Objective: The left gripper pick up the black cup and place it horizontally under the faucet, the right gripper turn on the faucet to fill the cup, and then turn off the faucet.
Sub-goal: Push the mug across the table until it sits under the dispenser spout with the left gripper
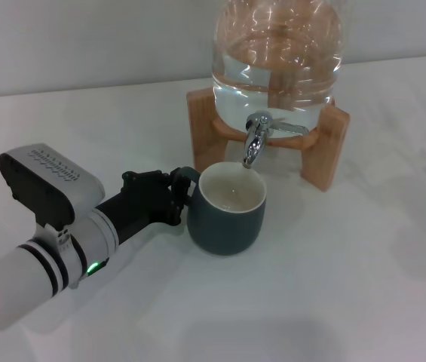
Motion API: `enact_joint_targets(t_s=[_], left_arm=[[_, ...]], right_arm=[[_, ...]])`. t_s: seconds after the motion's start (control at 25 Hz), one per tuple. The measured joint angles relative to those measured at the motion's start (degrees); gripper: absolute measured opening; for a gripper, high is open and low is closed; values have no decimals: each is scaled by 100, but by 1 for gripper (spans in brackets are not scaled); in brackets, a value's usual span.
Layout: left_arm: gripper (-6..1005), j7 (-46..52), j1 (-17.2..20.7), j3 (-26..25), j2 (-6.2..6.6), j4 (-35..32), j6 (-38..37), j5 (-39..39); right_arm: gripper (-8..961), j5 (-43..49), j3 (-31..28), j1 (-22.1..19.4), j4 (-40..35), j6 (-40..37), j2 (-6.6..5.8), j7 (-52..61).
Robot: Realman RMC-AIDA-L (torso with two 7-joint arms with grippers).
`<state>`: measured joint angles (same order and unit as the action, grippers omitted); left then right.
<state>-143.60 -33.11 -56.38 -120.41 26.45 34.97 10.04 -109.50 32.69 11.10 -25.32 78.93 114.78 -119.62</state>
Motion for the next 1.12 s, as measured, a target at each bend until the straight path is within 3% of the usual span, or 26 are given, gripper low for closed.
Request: enact_joint_targets(t_s=[1.12], left_arm=[[117,10,16,-40,14,1,-18,-152]], right_arm=[[842,-28,9,-10,1,23,-1,-12]])
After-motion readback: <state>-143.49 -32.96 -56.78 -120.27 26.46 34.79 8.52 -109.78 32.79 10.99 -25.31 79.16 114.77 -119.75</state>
